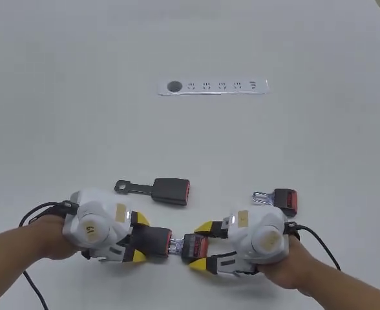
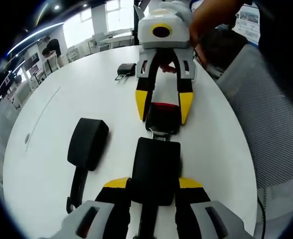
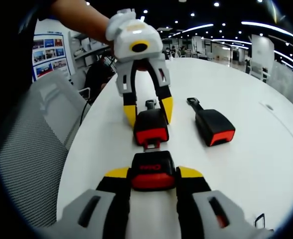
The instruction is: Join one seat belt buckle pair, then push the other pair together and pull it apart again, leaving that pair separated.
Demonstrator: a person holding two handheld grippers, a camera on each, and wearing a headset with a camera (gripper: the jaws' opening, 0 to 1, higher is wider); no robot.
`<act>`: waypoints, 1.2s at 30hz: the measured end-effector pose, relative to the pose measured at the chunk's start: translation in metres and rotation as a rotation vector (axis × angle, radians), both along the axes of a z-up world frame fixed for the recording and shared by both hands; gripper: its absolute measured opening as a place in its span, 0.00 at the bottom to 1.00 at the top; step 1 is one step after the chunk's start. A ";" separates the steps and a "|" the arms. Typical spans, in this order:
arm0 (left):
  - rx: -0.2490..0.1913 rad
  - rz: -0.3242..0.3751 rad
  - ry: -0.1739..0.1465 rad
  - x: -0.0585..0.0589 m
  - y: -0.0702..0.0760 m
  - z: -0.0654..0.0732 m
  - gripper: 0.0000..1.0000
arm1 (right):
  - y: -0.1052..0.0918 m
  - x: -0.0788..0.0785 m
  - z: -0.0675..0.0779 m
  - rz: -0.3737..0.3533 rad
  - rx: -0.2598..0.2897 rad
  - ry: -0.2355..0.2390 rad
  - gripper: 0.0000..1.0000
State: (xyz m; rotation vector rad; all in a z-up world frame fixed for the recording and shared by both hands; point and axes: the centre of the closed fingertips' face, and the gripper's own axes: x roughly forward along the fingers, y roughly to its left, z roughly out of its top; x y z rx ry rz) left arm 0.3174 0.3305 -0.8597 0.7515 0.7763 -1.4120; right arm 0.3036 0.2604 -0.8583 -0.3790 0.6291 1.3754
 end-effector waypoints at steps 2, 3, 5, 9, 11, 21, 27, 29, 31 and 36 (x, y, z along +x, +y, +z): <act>0.007 -0.009 -0.001 0.000 0.000 0.000 0.35 | 0.001 0.000 0.001 -0.003 0.000 0.002 0.35; 0.009 -0.010 -0.002 0.000 0.000 0.000 0.35 | 0.001 0.000 0.001 -0.001 -0.001 0.001 0.35; 0.011 -0.014 -0.001 0.000 0.000 0.000 0.35 | 0.003 0.001 0.000 0.000 -0.004 0.000 0.35; 0.011 -0.017 0.001 0.000 0.000 0.000 0.34 | 0.005 0.003 0.000 0.004 -0.015 -0.001 0.35; 0.010 -0.018 0.002 0.000 0.000 0.000 0.34 | 0.006 0.003 0.000 0.006 -0.016 -0.001 0.35; 0.017 -0.056 0.000 0.000 0.001 0.000 0.34 | 0.008 0.005 0.000 0.030 -0.033 0.001 0.35; 0.023 -0.070 0.001 -0.001 0.001 0.000 0.34 | 0.012 0.006 0.000 0.040 -0.042 0.002 0.35; 0.023 -0.068 0.002 -0.001 0.001 0.001 0.34 | 0.013 0.006 0.000 0.035 -0.046 0.005 0.35; 0.023 -0.068 0.002 -0.001 0.001 0.001 0.34 | 0.013 0.006 -0.001 0.032 -0.046 0.005 0.35; 0.025 -0.069 0.002 0.000 0.001 0.000 0.34 | 0.015 0.007 -0.001 0.026 -0.048 0.006 0.35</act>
